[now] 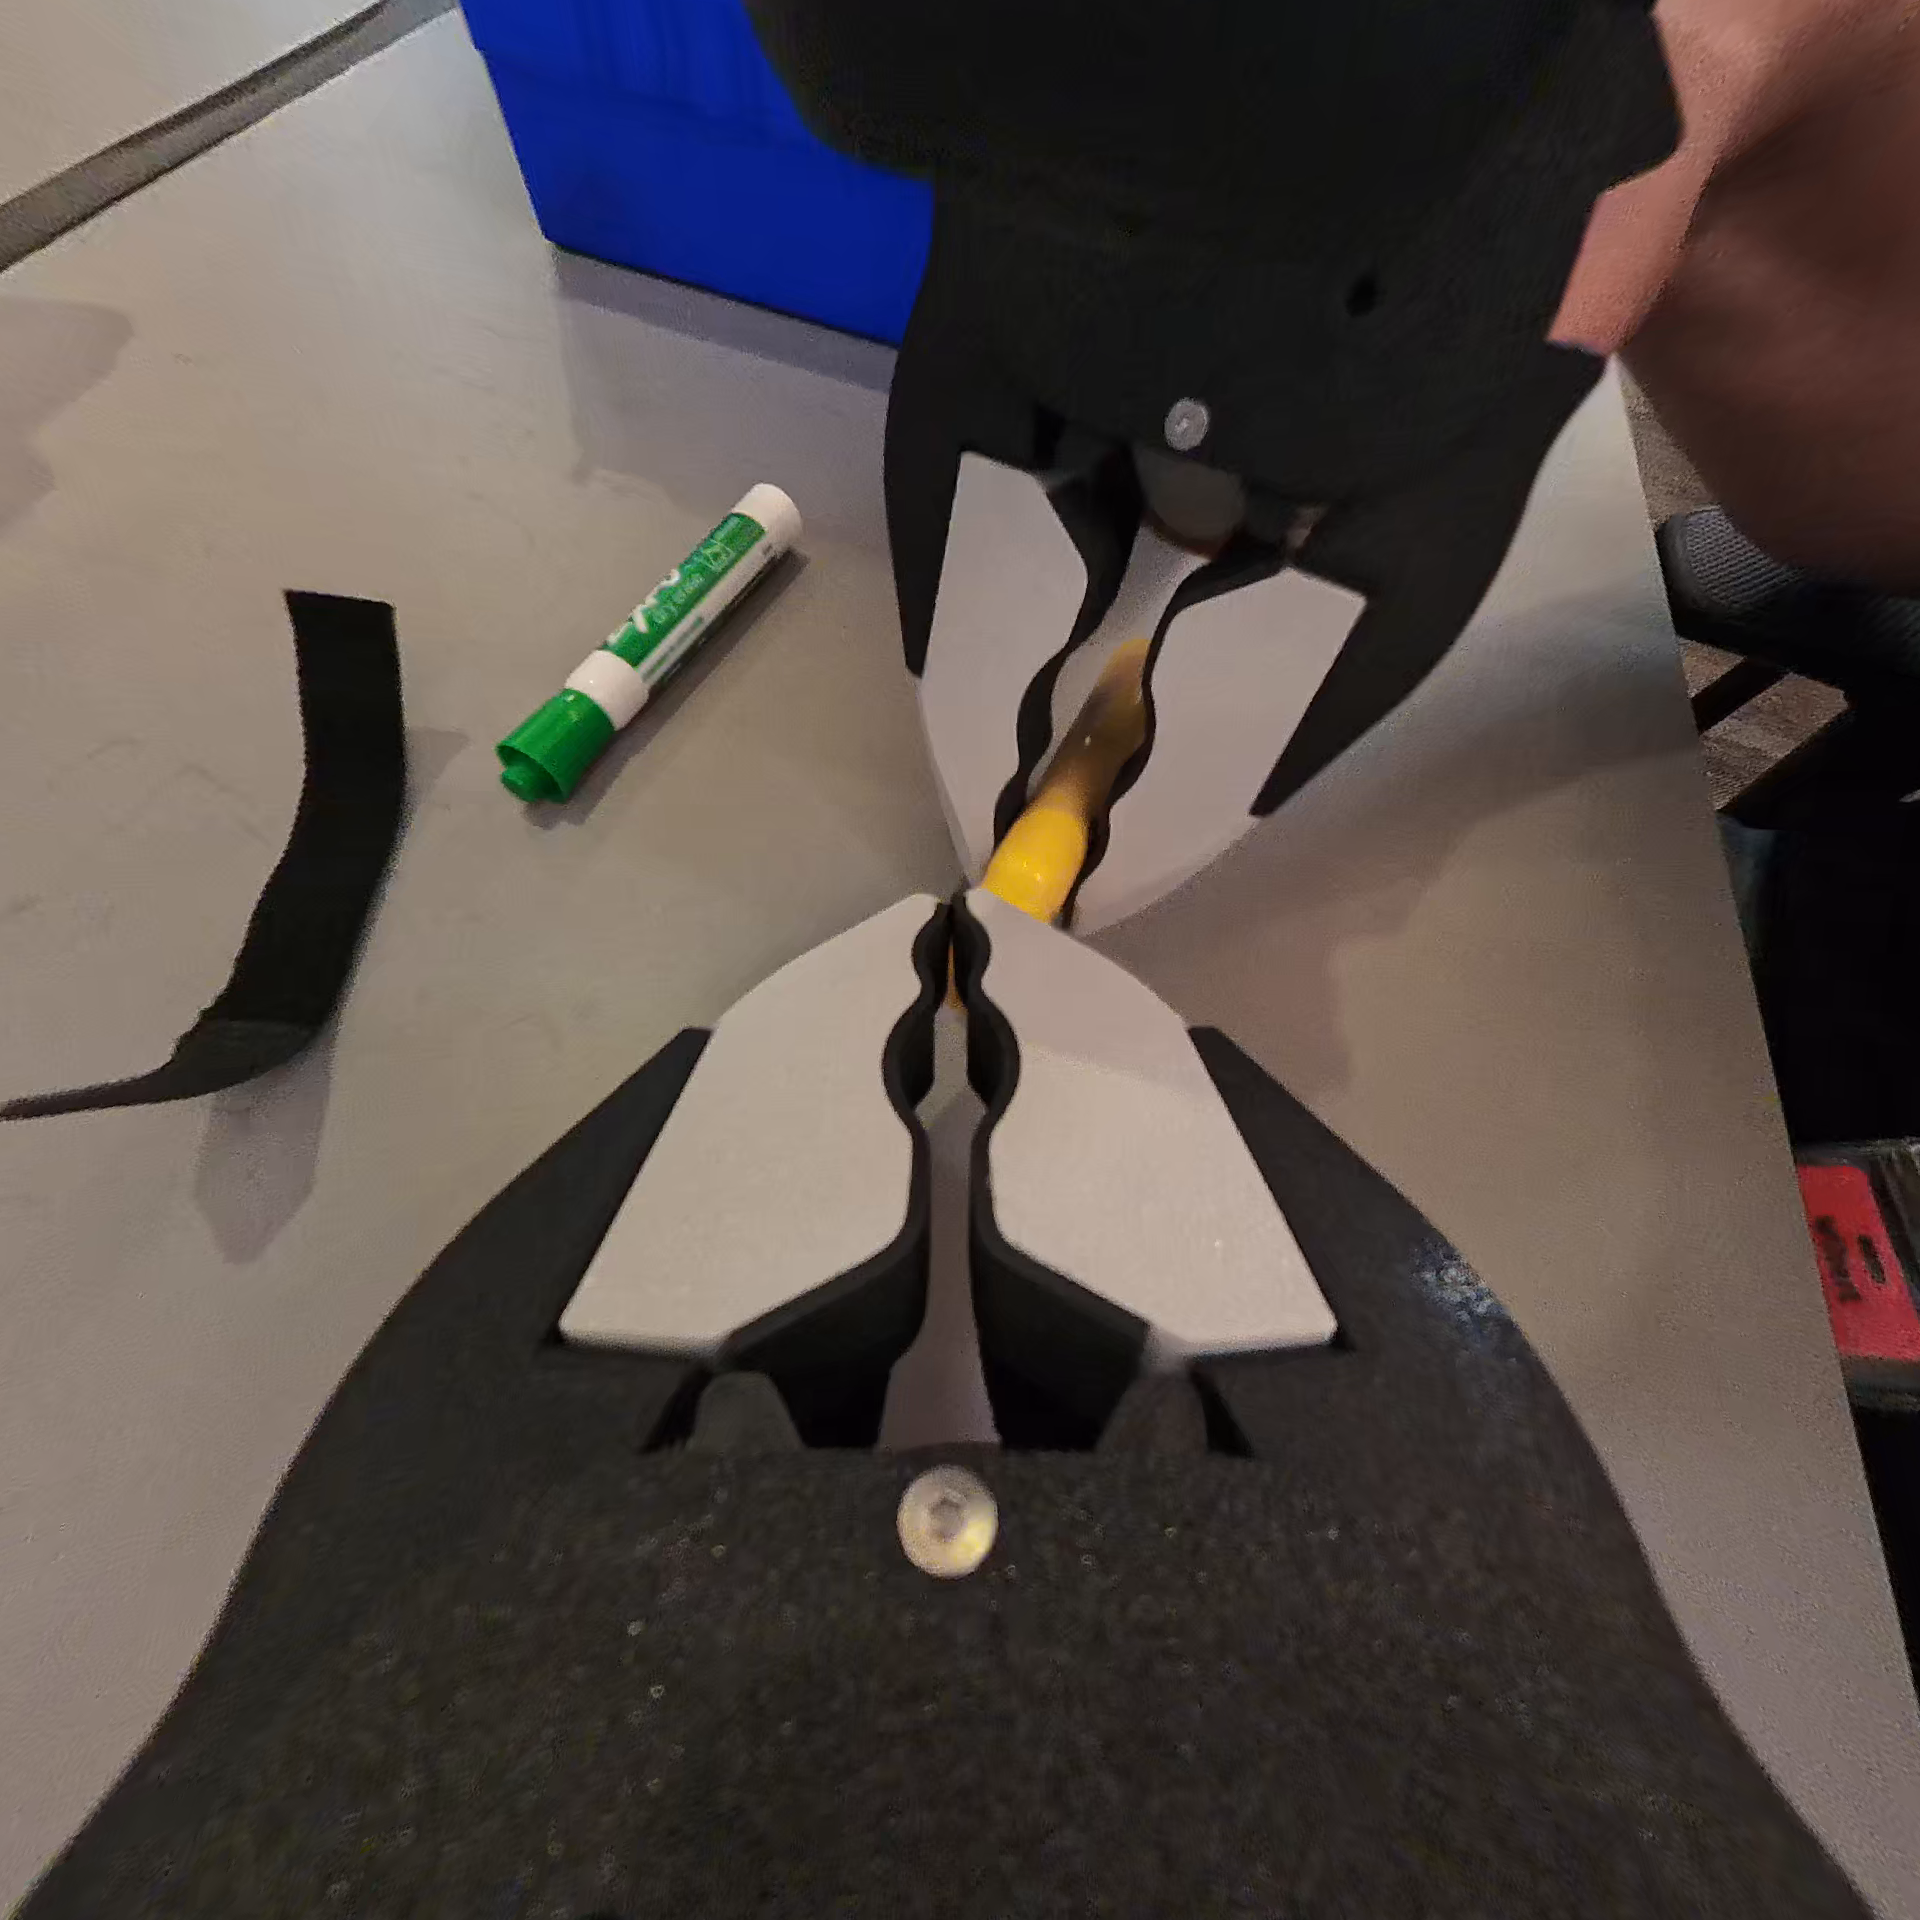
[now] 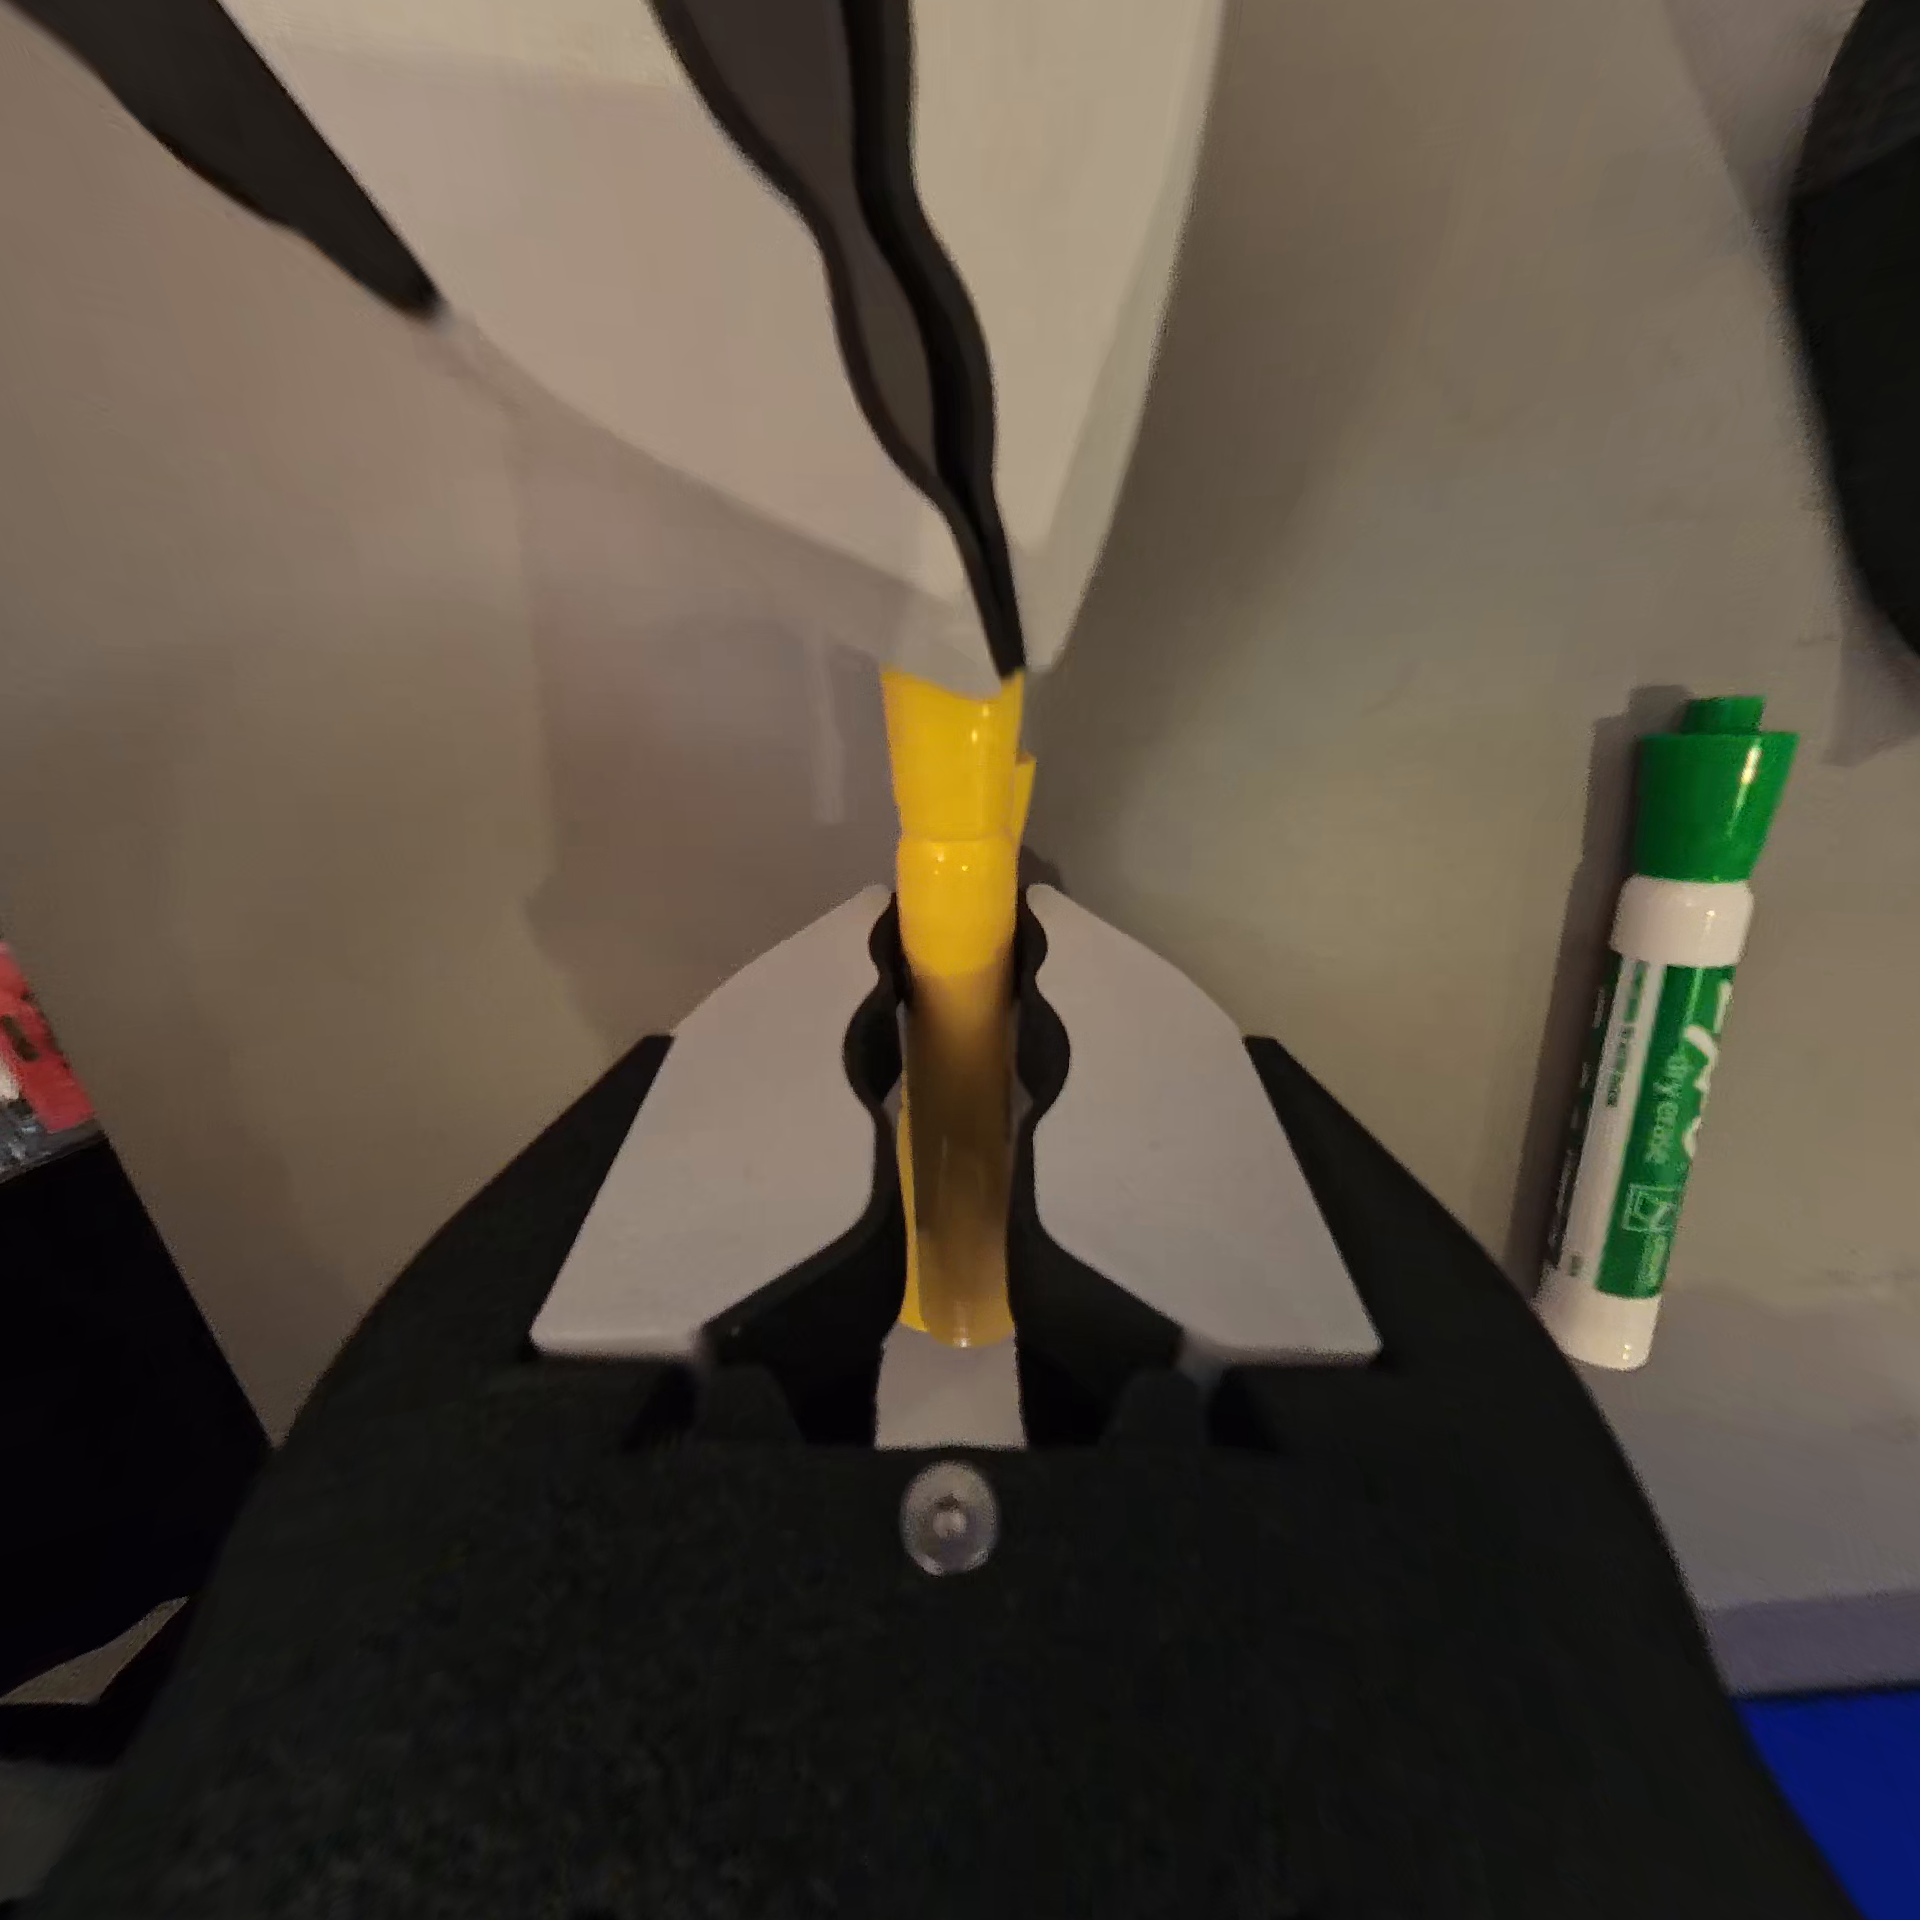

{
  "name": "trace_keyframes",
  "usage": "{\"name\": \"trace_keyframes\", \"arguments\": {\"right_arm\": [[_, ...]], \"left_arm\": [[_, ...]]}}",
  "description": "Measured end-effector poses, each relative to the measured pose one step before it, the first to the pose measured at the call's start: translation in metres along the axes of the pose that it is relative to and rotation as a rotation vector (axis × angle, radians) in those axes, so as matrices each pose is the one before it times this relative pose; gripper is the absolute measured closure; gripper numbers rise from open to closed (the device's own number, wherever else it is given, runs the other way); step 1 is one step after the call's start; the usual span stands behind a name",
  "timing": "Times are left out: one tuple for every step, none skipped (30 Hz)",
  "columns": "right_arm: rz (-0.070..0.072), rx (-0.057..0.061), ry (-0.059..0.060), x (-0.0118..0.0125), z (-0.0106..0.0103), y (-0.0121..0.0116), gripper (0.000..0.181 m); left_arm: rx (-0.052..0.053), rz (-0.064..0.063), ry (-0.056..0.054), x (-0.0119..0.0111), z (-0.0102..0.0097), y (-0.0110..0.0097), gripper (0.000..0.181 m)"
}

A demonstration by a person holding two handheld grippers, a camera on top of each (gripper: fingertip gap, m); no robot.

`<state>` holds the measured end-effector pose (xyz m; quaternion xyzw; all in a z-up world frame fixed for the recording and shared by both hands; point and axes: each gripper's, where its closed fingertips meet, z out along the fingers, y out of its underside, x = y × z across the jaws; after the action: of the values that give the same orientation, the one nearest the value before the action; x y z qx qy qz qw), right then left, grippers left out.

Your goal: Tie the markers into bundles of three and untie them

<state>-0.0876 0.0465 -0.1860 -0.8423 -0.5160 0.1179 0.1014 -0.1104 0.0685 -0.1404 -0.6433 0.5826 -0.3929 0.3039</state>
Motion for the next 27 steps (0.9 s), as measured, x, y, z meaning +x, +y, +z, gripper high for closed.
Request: {"name": "trace_keyframes", "arguments": {"right_arm": [[0.0054,-0.0001,0.0049,0.00184,-0.00092,0.00040,0.163],[0.0040,0.0056,-0.0054,0.00023,-0.00122,-0.00029,0.163],[0.0023,0.0038,-0.0017,0.00049,-0.00112,-0.00004,0.163],[0.0021,-0.0026,0.0012,0.00083,-0.00056,0.00058,0.163],[-0.0010,-0.0026,0.0031,0.00096,-0.00026,0.00040,0.163],[0.0002,0.0014,-0.0002,0.00033,-0.00013,-0.00058,0.163],[-0.0013,-0.0017,-0.0009,-0.00021,0.00000,-0.00012,0.163],[-0.0023,0.0022,-0.0015,-0.00064,0.00000,-0.00061,0.163],[-0.0019,0.0057,-0.0018,-0.00072,0.00006,-0.00112,0.163],[0.0003,0.0035,-0.0005,-0.00020,0.00003,-0.00072,0.163],[0.0014,0.0033,-0.0038,-0.00050,-0.00010,-0.00073,0.163],[0.0000,0.0041,-0.0053,-0.00082,-0.00036,-0.00108,0.164],[0.0010,-0.0054,-0.0035,-0.00053,0.00007,0.00029,0.163],[-0.0020,-0.0032,0.0041,0.00047,0.00003,0.00003,0.163],[0.0003,-0.0044,0.0017,0.00019,-0.00027,0.00011,0.163],[0.0020,-0.0092,0.0014,0.00031,-0.00008,0.00092,0.163],[-0.0001,-0.0112,0.0089,0.00141,-0.00001,0.00113,0.163],[0.0020,-0.0103,0.0095,0.00165,0.00014,0.00098,0.163],[0.0022,-0.0118,0.0041,0.00095,0.00045,0.00082,0.163],[0.0006,-0.0099,0.0046,0.00073,0.00039,0.00023,0.163],[0.0012,-0.0124,0.0008,0.00019,0.00061,0.00056,0.163],[-0.0029,-0.0120,0.0034,0.00021,0.00053,0.00020,0.163],[-0.0025,-0.0119,0.0008,-0.00029,0.00050,0.00035,0.163],[-0.0008,-0.0122,-0.0017,-0.00046,0.00042,0.00045,0.163],[0.0000,-0.0083,0.0032,0.00029,-0.00005,0.00000,0.163],[0.0008,-0.0055,0.0004,-0.00005,-0.00014,-0.00001,0.163],[0.0016,-0.0126,-0.0079,-0.00143,0.00023,0.00112,0.163]], "left_arm": [[0.0050,-0.0052,-0.0057,-0.00241,-0.00446,-0.00038,0.181],[0.0090,-0.0088,-0.0017,-0.00211,-0.00356,-0.00091,0.181],[0.0091,-0.0096,0.0090,-0.00016,-0.00174,-0.00102,0.181],[0.0024,-0.0070,0.0126,0.00121,0.00011,-0.00025,0.181],[-0.0067,0.0008,0.0064,0.00128,0.00167,0.00105,0.181],[-0.0110,0.0072,0.0002,0.00106,0.00268,0.00190,0.181],[-0.0093,0.0090,-0.0019,0.00100,0.00291,0.00140,0.181],[-0.0012,0.0080,0.0035,0.00181,0.00230,0.00008,0.181],[-0.0005,0.0030,0.0075,0.00207,0.00200,-0.00042,0.181],[-0.0056,-0.0016,0.0010,0.00068,0.00155,-0.00011,0.181],[-0.0080,-0.0004,-0.0015,0.00033,0.00132,0.00047,0.181],[-0.0078,0.0039,0.0012,0.00065,0.00098,0.00082,0.181],[-0.0024,0.0044,-0.0012,0.00040,0.00023,0.00035,0.181],[-0.0016,0.0018,-0.0042,-0.00046,-0.00048,0.00036,0.181],[-0.0006,-0.0010,-0.0033,-0.00066,-0.00111,0.00009,0.181],[0.0012,-0.0022,-0.0025,-0.00082,-0.00143,-0.00028,0.181],[0.0028,-0.0032,-0.0046,-0.00116,-0.00162,-0.00081,0.181],[0.0068,-0.0032,0.0001,-0.00036,-0.00123,-0.00135,0.181],[0.0045,-0.0027,0.0014,0.00005,-0.00075,-0.00118,0.181],[-0.0009,-0.0011,-0.0023,-0.00037,-0.00023,-0.00017,0.179],[-0.0017,-0.0002,-0.0044,-0.00066,-0.00013,0.00021,0.178],[-0.0010,-0.0025,-0.0002,-0.00009,0.00007,0.00035,0.175],[-0.0013,-0.0056,0.0075,0.00090,0.00021,0.00048,0.173],[-0.0028,-0.0057,0.0069,0.00073,0.00027,0.00054,0.173],[-0.0049,-0.0041,0.0026,0.00031,0.00050,0.00087,0.172],[-0.0068,-0.0037,0.0006,0.00006,0.00079,0.00121,0.170],[-0.0052,-0.0041,-0.0002,-0.00002,0.00107,0.00089,0.167]]}}
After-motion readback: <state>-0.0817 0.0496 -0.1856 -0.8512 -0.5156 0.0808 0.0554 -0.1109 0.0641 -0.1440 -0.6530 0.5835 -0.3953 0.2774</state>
